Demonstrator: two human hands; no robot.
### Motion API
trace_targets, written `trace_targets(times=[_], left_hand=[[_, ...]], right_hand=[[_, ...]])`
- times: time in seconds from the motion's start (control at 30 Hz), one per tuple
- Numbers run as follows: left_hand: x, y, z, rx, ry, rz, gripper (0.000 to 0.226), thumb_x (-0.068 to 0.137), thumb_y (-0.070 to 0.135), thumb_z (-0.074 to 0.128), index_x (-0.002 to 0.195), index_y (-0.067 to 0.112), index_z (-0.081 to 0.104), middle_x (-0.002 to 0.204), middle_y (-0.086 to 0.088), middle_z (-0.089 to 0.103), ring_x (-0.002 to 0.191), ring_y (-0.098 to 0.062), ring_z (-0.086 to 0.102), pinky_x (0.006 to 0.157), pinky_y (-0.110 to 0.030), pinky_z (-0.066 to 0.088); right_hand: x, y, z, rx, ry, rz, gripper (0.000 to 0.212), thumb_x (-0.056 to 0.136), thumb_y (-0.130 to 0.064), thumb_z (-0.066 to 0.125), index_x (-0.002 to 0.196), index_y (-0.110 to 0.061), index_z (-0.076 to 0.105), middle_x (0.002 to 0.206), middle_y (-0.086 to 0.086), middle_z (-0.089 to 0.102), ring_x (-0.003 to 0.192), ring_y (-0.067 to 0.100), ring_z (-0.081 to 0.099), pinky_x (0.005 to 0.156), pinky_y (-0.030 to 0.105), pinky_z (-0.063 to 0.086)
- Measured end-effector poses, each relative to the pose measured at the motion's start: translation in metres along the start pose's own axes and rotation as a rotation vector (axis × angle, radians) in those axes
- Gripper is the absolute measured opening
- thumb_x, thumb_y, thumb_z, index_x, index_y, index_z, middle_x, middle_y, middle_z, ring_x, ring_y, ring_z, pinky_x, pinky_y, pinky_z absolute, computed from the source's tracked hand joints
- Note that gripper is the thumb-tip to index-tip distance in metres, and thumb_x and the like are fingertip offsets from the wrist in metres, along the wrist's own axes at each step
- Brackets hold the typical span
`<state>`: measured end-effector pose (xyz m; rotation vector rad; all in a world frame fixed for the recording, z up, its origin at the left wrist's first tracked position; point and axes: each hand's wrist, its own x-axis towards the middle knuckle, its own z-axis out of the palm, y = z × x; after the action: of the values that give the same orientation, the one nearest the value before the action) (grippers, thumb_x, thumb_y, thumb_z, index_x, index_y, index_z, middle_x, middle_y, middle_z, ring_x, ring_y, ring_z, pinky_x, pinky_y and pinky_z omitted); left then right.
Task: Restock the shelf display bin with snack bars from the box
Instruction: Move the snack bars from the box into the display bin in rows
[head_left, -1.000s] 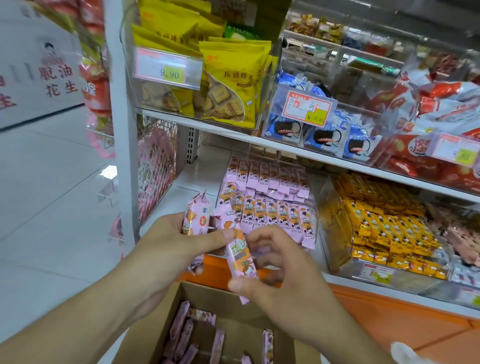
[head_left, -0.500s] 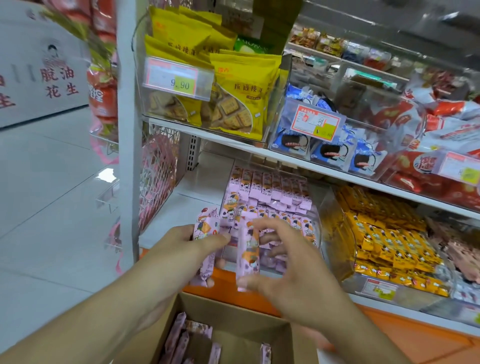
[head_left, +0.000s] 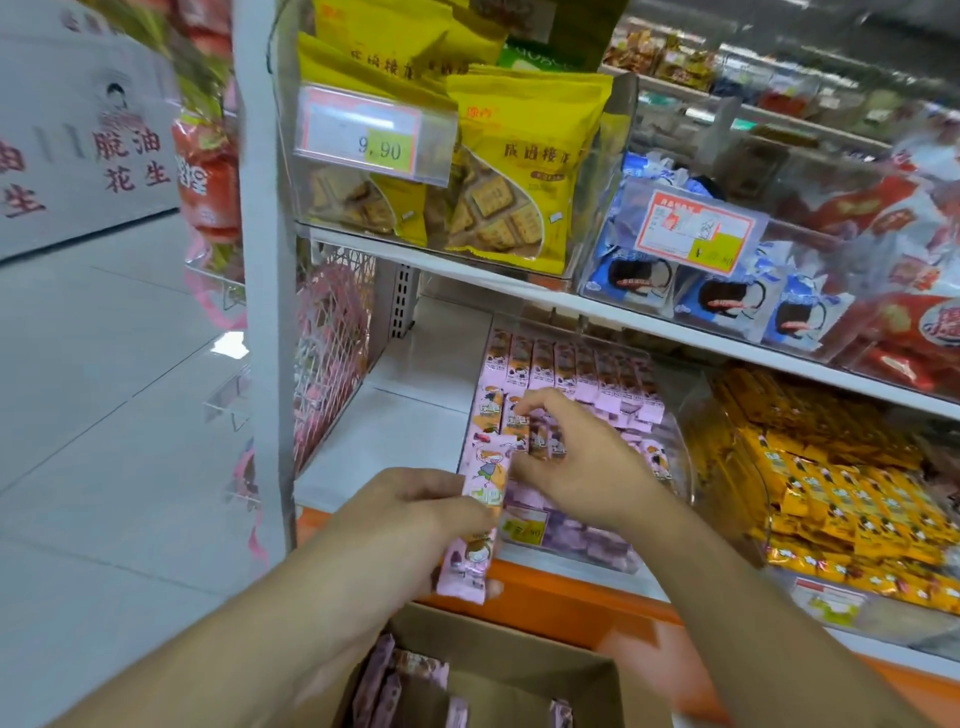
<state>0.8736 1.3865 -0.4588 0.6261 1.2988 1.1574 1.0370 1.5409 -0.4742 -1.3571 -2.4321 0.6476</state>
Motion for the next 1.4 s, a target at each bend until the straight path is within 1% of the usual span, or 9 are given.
trace_targets(times=[0.17,0.33,0.6,0.8,0.9,1.07,1.13,1.27,1.4], left_hand=[[-0.002,0.0,-0.002,0.081,0.002,0.048,0.018,0.092,0.006,0.072,0.109,0.008,0.078,0.102,-0.016,0.079,0.095,-0.029,0.078,0.082,-0.051,0.064],[-0.008,-0.002,-0.003,0.127,0.034,0.105,0.02,0.09,0.012,0.077,0.109,0.016,0.077,0.095,-0.009,0.08,0.089,-0.021,0.079,0.072,-0.032,0.065],[-0.007,-0.012,0.003,0.189,0.016,0.139,0.025,0.081,0.015,0.088,0.105,0.014,0.08,0.098,-0.014,0.08,0.095,-0.034,0.078,0.099,-0.054,0.058],[0.009,-0.017,0.017,0.363,0.126,0.239,0.035,0.08,0.046,0.08,0.11,0.03,0.072,0.095,0.014,0.077,0.095,-0.01,0.074,0.096,-0.043,0.058],[0.02,-0.017,0.014,0.57,0.235,0.377,0.031,0.095,0.041,0.067,0.124,0.035,0.06,0.122,0.018,0.066,0.108,0.001,0.063,0.099,-0.03,0.049],[0.043,-0.03,0.0,0.833,0.177,0.349,0.071,0.1,0.019,0.056,0.161,0.036,0.024,0.166,0.016,0.026,0.15,-0.011,0.032,0.123,-0.032,0.028],[0.049,-0.034,-0.001,0.749,0.096,0.31,0.069,0.099,0.017,0.055,0.155,0.048,0.029,0.162,0.023,0.032,0.148,-0.006,0.032,0.123,-0.033,0.029],[0.054,-0.034,0.001,0.64,0.071,0.26,0.07,0.091,0.014,0.058,0.134,0.066,0.043,0.139,0.032,0.05,0.133,0.0,0.044,0.111,-0.036,0.043],[0.056,-0.034,-0.007,0.58,0.056,0.234,0.08,0.074,0.022,0.058,0.14,0.065,0.044,0.137,0.032,0.054,0.133,0.0,0.048,0.107,-0.036,0.046]], right_hand=[[-0.013,0.002,-0.002,-0.048,0.021,-0.028,0.069,0.095,-0.052,0.068,0.156,-0.037,0.04,0.171,-0.016,0.018,0.158,0.008,0.011,0.13,0.043,0.019],[-0.052,-0.012,-0.02,0.14,0.137,-0.161,0.065,0.092,-0.002,0.064,0.136,-0.047,0.049,0.155,-0.028,0.039,0.147,-0.002,0.034,0.122,0.04,0.037],[-0.099,-0.036,-0.003,0.086,-0.011,-0.316,0.077,0.083,-0.048,0.084,0.147,-0.044,0.041,0.153,-0.036,0.03,0.145,-0.011,0.027,0.114,0.016,0.028],[-0.09,-0.02,-0.017,0.137,0.091,-0.145,0.068,0.074,-0.052,0.088,0.129,-0.049,0.048,0.132,-0.032,0.052,0.123,-0.009,0.048,0.101,0.023,0.045],[-0.071,-0.006,-0.026,0.144,0.124,-0.043,0.063,0.077,-0.047,0.09,0.125,-0.042,0.049,0.124,-0.028,0.054,0.115,-0.002,0.056,0.095,0.026,0.05],[-0.039,0.012,-0.037,0.136,0.064,0.049,0.05,0.084,-0.034,0.087,0.118,-0.031,0.051,0.129,-0.015,0.058,0.105,0.007,0.061,0.077,0.021,0.052],[-0.026,0.016,-0.033,0.147,0.023,0.047,0.048,0.085,-0.033,0.087,0.117,-0.03,0.051,0.134,-0.011,0.06,0.106,0.009,0.063,0.084,0.031,0.056],[-0.01,0.021,-0.02,0.129,-0.077,0.007,0.046,0.09,-0.032,0.082,0.123,-0.031,0.05,0.126,-0.008,0.059,0.083,-0.01,0.065,0.066,0.009,0.046],[-0.009,0.03,-0.015,0.018,-0.055,-0.017,0.054,0.09,-0.048,0.077,0.134,-0.039,0.048,0.145,-0.009,0.046,0.132,0.013,0.047,0.105,0.033,0.041]])
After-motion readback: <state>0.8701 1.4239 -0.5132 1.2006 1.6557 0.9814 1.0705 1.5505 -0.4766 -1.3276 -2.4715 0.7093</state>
